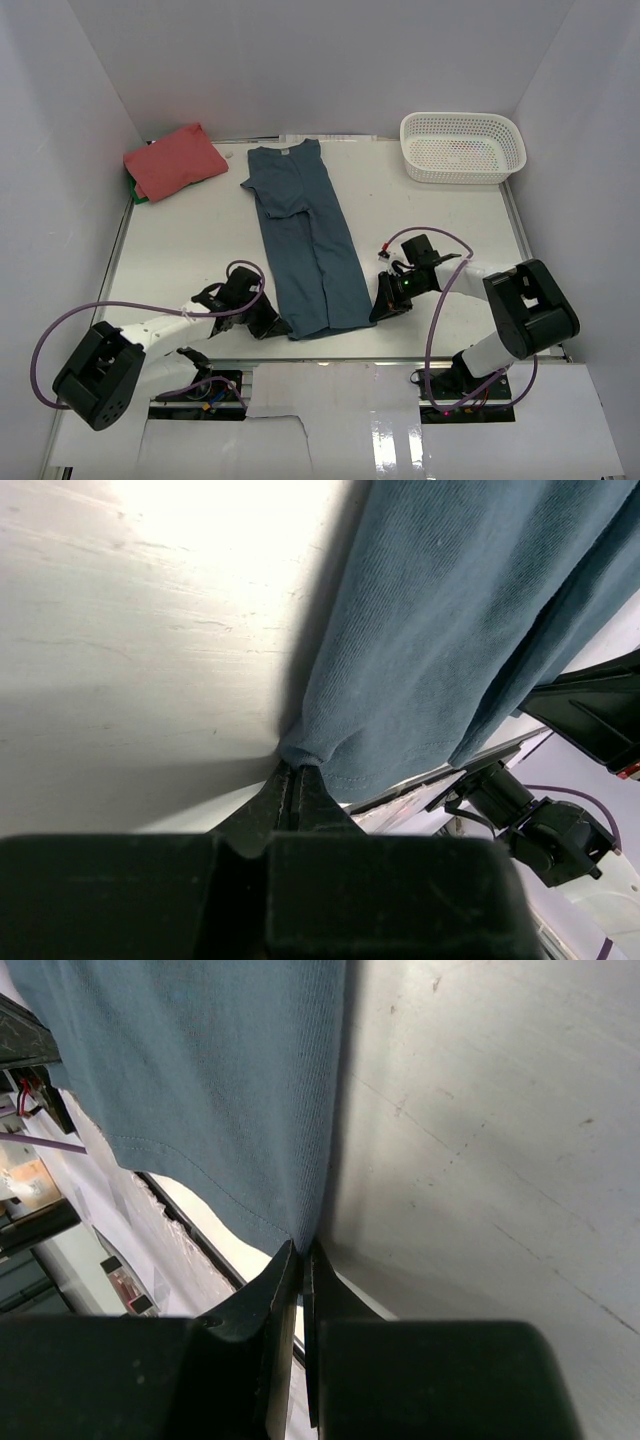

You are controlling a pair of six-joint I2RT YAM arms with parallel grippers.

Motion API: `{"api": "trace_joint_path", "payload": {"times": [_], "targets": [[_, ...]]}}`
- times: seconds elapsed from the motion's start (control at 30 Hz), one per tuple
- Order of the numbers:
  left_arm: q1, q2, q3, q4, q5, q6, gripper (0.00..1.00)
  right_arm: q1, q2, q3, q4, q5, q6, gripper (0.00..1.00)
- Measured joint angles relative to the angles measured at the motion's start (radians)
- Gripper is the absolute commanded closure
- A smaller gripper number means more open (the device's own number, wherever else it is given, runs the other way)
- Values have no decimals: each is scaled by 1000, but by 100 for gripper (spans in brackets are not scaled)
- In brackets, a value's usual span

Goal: Fold and stack the t-shirts
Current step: Grab the bottom of the folded rectangular tshirt with both arms

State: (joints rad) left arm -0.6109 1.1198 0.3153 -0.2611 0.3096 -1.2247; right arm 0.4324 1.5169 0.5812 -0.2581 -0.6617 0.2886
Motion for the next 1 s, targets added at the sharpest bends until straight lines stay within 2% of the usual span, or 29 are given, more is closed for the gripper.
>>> {"api": "trace_joint_path", "payload": {"times": [0.27,0.5,1.0], "targets": [[0,73,42,3,20,24,100,0,-35,-33,12,4,16,92],[38,192,109,14,97,90,100,0,-86,-76,19,10,24,92],[282,298,200,-78,204,334,100,-10,-188,-166,77,30,106,92]]}}
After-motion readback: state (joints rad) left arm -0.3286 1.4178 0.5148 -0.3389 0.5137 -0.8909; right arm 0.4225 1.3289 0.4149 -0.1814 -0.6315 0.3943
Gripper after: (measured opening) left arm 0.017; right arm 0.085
